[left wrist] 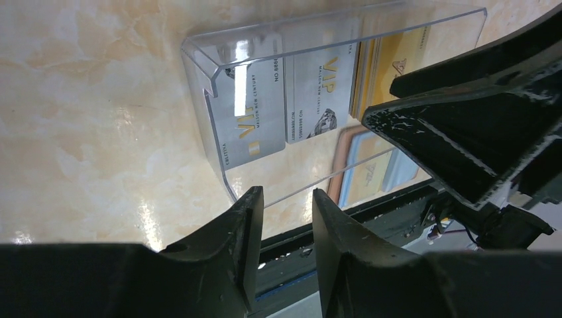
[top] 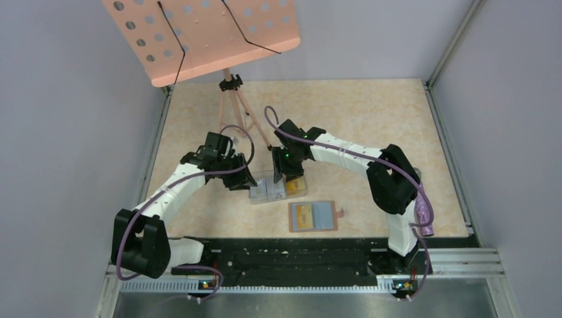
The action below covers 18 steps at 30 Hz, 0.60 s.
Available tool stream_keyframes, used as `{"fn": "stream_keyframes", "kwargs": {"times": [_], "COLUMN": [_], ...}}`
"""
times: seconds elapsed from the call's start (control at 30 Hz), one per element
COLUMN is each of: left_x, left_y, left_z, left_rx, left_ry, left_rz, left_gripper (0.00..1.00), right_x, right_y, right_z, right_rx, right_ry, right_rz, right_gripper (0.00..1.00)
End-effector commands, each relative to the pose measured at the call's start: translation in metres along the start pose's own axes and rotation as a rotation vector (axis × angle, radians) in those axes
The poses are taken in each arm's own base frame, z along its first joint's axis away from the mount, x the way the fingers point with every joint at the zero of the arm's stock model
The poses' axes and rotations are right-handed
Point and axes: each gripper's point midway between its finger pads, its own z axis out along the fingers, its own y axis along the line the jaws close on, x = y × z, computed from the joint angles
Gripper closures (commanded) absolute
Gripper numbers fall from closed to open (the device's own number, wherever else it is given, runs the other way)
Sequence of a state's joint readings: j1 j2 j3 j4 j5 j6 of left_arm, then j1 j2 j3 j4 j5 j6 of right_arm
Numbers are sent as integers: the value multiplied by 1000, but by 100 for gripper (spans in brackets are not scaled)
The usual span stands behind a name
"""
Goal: Put the credit cards into the card holder
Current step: Pick up the credit card from the storage box.
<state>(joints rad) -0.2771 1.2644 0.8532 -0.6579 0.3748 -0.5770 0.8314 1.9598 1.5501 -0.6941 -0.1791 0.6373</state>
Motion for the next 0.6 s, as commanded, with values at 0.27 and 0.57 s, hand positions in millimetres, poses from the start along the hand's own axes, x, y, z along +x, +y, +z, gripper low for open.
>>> {"fn": "stream_keyframes", "kwargs": {"times": [0.27, 0.57], "left_x": [-11, -12], "left_y": [6, -12], "left_z": [8, 11], "left_rx": [-45, -2], "left_ry": [-16, -17], "left_rz": [27, 64], "left_gripper": [66, 70], "right_x": [15, 26], "right_y": [-5, -16], "right_z": [36, 50], "right_rx": [4, 67], "right_ry": [47, 94], "right_rz": [39, 51], "right_gripper": [60, 59]}}
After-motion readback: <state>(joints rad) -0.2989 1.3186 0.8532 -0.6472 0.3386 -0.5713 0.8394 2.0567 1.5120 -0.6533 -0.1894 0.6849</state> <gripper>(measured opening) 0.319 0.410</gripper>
